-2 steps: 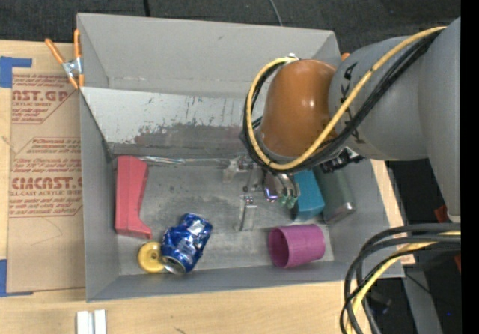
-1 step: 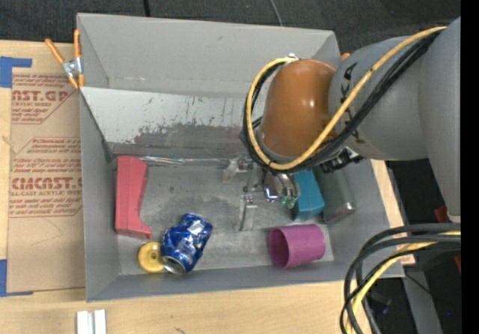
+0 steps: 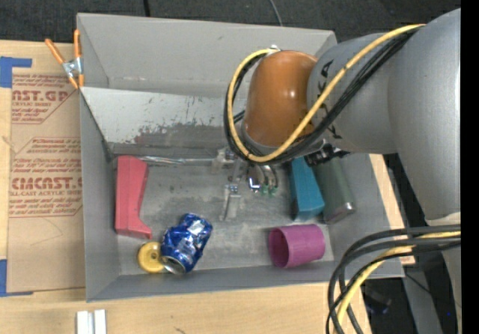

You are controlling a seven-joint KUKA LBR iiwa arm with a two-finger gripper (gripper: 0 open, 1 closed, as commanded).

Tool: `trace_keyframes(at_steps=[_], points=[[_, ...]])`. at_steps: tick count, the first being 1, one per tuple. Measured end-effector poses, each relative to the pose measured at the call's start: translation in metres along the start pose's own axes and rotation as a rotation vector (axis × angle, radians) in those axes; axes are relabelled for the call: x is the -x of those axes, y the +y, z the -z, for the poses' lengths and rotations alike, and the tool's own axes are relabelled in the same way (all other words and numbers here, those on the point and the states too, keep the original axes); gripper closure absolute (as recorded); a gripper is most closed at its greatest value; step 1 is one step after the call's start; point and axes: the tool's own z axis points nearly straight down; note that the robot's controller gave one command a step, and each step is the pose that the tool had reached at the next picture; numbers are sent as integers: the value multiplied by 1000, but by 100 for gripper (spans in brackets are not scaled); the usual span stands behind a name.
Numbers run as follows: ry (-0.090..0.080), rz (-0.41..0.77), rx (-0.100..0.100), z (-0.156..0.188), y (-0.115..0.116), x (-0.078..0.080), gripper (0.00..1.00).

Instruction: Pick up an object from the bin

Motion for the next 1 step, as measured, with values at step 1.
trace_keyframes(at_steps=[1], points=[[10,-59,-1,22,12,-7,0]])
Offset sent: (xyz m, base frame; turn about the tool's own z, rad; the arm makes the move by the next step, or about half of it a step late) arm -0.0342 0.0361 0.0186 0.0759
